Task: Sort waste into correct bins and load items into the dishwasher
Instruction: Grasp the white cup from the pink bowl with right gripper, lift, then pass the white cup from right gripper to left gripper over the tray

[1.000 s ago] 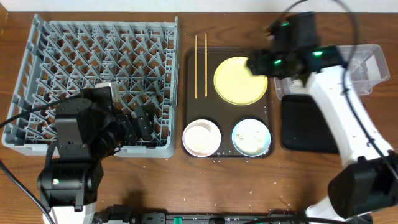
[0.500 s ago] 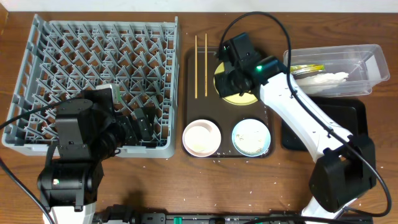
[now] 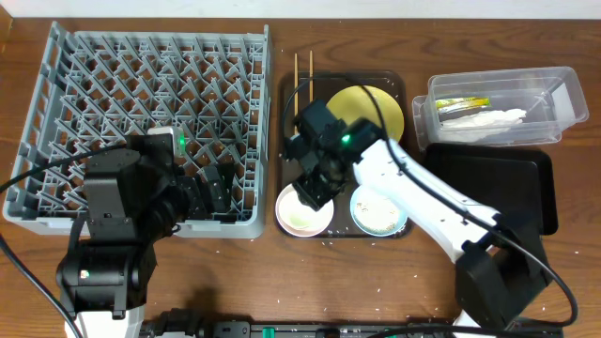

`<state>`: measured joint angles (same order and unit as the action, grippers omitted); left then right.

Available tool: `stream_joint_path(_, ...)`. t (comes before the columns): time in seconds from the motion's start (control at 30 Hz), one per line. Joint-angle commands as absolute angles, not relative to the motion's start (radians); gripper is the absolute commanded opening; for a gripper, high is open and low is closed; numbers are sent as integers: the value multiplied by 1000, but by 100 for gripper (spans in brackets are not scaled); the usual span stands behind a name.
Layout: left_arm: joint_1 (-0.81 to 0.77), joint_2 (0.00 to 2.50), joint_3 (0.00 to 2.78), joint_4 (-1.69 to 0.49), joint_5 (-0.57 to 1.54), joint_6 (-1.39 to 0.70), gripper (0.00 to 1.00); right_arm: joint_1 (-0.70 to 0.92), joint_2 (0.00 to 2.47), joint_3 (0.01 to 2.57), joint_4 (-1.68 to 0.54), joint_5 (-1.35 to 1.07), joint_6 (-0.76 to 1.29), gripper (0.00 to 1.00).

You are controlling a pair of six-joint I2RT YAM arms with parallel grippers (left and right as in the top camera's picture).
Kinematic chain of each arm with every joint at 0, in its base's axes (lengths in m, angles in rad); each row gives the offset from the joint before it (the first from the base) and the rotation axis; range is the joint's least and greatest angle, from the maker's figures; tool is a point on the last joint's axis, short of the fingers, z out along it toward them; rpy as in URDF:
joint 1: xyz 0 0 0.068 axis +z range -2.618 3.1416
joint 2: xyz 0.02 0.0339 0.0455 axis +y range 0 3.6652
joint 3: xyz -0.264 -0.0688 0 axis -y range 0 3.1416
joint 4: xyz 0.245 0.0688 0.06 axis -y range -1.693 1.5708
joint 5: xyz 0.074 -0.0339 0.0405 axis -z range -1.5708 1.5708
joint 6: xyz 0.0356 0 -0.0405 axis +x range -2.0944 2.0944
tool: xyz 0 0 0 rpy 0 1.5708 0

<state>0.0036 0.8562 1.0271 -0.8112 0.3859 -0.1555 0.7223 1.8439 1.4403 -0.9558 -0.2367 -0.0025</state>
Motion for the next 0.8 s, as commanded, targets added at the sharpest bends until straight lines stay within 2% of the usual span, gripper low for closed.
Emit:
stream_joint_path(0.0,1,855,1046,-803,373,-132,95,732,1851,1338,-860,-207,60,41)
stream_joint_path(0.03,1,855,1046,-801,374,-132,95,731,1851,1317,-840,-207,73,37)
stream_joint_path(0.07,1,855,1046,-799,374,-136,95,731,1851,1308,-830,-207,75,29)
stream_joint_path(0.1,1,855,1046,-797,374,-140,95,731,1851,1304,-829,-210,75,19)
stream_joint_path(0.13,1,855,1046,-791,375,-159,95,731,1847,1308,-835,-214,75,5)
stream_joint_path(0.17,1,855,1046,-780,376,-185,95,729,1834,1322,-850,-214,74,1)
stream_joint_path(0.3,1,855,1046,-727,442,-205,95,697,1784,1374,-905,-215,63,1)
stream_joint_path(0.4,1,863,1046,-639,555,-287,95,612,1723,1444,-931,-286,18,1)
stream_joint_path(0.47,1,886,1046,-589,645,-337,95,538,1698,1478,-913,-418,-11,1)
stream_joint_path(0.6,1,975,1046,-521,926,-354,95,350,1679,1506,-776,-903,-28,1)
stream_joint_path(0.7,1,1045,1046,-481,1134,-354,95,268,1682,1505,-645,-1260,-36,1)
stream_joint_path(0.77,1,1075,1046,-458,1223,-354,95,263,1682,1505,-583,-1357,-35,1)
